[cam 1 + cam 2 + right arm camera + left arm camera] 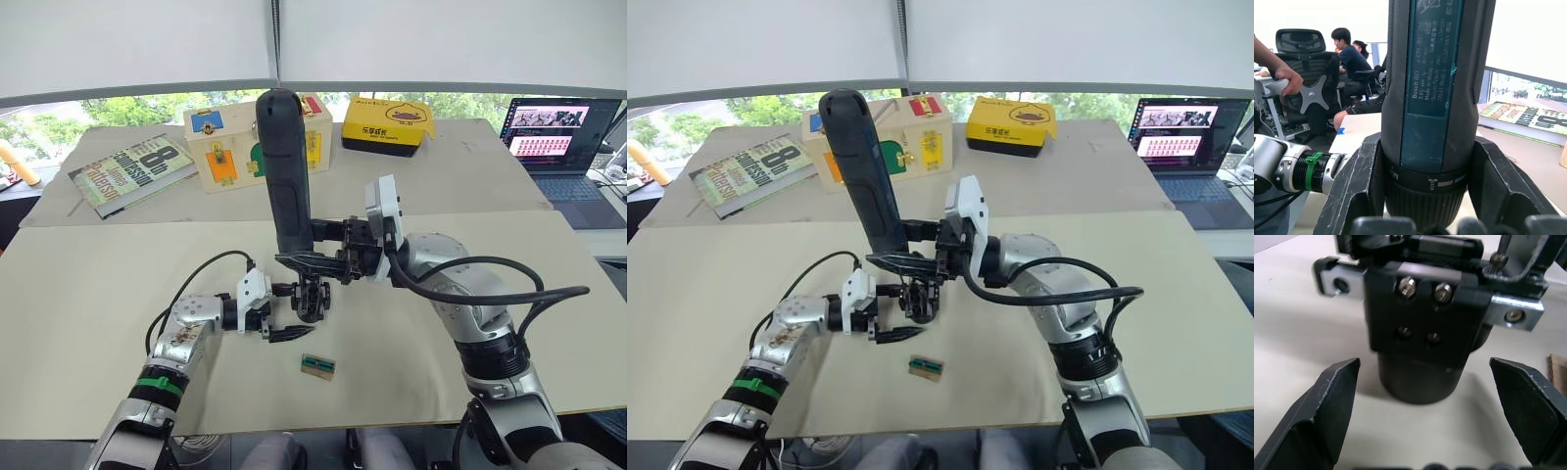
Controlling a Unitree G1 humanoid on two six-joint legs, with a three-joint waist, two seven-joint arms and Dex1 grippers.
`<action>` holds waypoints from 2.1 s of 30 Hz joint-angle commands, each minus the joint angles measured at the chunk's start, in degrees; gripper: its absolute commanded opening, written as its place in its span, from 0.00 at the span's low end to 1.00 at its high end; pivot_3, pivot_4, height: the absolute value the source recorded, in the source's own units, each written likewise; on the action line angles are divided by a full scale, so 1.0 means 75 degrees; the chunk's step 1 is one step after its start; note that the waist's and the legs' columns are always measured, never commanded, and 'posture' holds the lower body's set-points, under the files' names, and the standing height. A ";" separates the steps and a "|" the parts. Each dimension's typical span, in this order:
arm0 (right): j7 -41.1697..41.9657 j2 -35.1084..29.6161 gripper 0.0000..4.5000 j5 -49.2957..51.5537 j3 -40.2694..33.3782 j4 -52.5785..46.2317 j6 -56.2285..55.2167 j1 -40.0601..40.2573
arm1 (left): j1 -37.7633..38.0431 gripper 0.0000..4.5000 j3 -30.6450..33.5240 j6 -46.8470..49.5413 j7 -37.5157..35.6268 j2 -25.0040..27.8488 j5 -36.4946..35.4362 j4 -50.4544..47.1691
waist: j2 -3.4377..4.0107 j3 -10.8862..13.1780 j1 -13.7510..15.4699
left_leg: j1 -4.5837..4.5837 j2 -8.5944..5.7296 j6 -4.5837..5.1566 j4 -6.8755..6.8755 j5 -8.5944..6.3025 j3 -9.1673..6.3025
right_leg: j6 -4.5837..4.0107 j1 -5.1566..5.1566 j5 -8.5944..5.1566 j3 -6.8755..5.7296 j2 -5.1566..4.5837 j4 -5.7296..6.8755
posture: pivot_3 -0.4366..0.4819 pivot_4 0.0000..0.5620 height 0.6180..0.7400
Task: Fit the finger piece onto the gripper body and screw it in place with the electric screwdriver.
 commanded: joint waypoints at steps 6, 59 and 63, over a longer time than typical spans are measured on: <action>0.0007 0.0003 0.43 0.0037 -0.0059 -0.0396 -0.0117 -0.0019 | -0.0440 1.00 -0.0157 -0.0371 -0.0158 -0.0277 0.0226 0.0470 | 0.0000 0.0000 0.0004 | -0.0001 -0.0001 0.0000 0.0002 0.0000 0.0000 | 0.0000 0.0001 0.0000 0.0015 0.0000 0.0001 | 0.48 0.27 1.00; -0.0013 0.0209 0.43 -0.1067 0.0776 0.0430 -0.1053 0.0709 | -0.0348 0.52 -0.0245 -0.0418 -0.0473 -0.0229 0.0500 0.0767 | -0.0001 -0.0048 -0.0004 | 0.0021 0.0002 0.0000 0.0002 0.0000 0.0000 | 0.0000 0.0015 0.0000 0.0032 0.0004 0.0013 | 0.48 0.27 1.00; 0.0041 0.0195 0.43 -0.0958 0.0681 0.0293 -0.1085 0.0678 | -0.0342 0.52 -0.0241 -0.0421 -0.0466 -0.0237 0.0504 0.0780 | -0.0001 -0.0049 -0.0005 | 0.0021 0.0002 0.0000 0.0001 0.0000 0.0000 | 0.0000 0.0014 0.0000 0.0033 0.0004 0.0013 | 0.48 0.27 1.00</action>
